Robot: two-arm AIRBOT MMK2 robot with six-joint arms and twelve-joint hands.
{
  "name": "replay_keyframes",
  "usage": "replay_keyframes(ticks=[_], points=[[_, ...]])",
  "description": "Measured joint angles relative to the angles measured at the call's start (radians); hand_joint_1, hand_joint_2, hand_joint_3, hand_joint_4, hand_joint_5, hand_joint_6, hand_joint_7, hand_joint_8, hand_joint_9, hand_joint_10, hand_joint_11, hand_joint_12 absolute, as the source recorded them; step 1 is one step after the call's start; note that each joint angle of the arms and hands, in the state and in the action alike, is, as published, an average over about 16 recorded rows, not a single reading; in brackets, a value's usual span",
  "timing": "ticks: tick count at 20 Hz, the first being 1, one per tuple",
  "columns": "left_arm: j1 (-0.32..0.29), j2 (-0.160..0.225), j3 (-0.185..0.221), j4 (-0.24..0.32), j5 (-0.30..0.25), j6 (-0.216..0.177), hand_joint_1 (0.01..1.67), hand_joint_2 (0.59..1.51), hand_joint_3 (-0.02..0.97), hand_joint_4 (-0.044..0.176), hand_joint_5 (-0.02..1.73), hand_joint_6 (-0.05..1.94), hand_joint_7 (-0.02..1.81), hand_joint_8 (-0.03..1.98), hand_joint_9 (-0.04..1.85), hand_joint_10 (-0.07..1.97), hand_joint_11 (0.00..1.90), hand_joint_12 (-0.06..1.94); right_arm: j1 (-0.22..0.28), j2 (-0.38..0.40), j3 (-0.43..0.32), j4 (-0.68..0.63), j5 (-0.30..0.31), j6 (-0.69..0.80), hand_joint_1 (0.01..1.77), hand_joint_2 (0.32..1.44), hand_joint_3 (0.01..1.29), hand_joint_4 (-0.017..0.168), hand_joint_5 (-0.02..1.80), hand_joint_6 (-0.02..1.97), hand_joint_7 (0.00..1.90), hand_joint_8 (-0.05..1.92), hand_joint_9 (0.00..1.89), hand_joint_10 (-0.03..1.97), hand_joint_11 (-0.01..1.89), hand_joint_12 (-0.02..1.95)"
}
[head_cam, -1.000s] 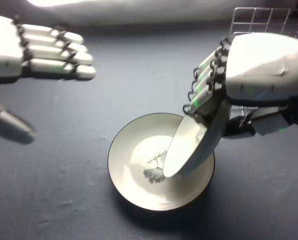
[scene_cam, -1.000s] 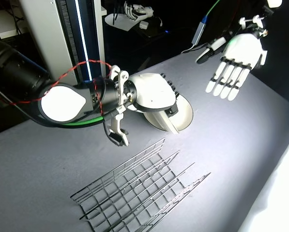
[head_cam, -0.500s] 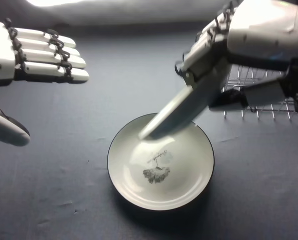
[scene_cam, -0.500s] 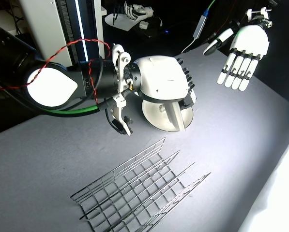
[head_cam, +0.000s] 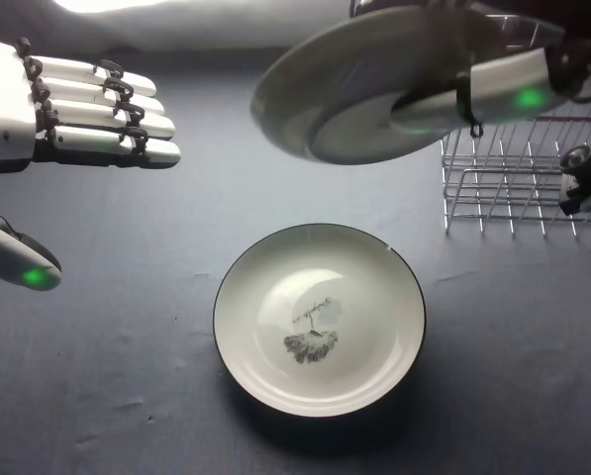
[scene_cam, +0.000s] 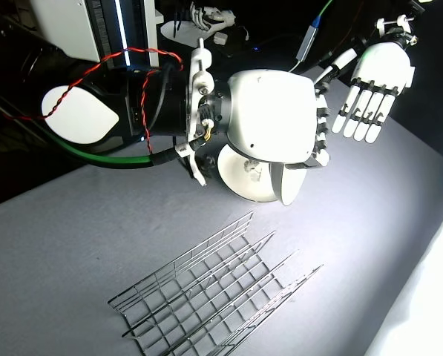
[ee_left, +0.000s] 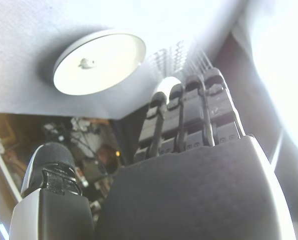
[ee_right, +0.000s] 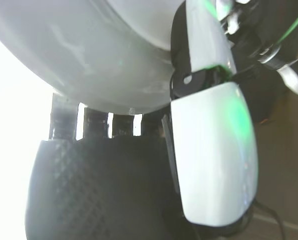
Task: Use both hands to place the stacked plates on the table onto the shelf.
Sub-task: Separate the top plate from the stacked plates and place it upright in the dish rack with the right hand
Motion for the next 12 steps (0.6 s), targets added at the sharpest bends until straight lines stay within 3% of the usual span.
replay_keyframes(ticks=[6, 12], points=[[-0.001, -0.002, -0.002, 0.000, 0.004, 0.003, 0.01, 1.087, 0.018, 0.002, 0.02, 0.00, 0.02, -0.01, 0.02, 0.01, 0.02, 0.00, 0.043, 0.007, -0.005, 0.185, -0.082, 0.001, 1.21, 1.03, 0.01, 0.023, 0.84, 1.16, 0.95, 1.09, 0.96, 1.06, 0.81, 1.62], [-0.003, -0.006, 0.002, 0.002, 0.006, 0.003, 0.01, 1.083, 0.018, 0.002, 0.02, 0.00, 0.02, -0.01, 0.02, 0.01, 0.02, 0.00, 0.061, 0.021, 0.010, 0.267, -0.111, 0.001, 1.21, 1.03, 0.01, 0.017, 0.83, 1.17, 0.94, 1.09, 0.96, 1.07, 0.81, 1.61]])
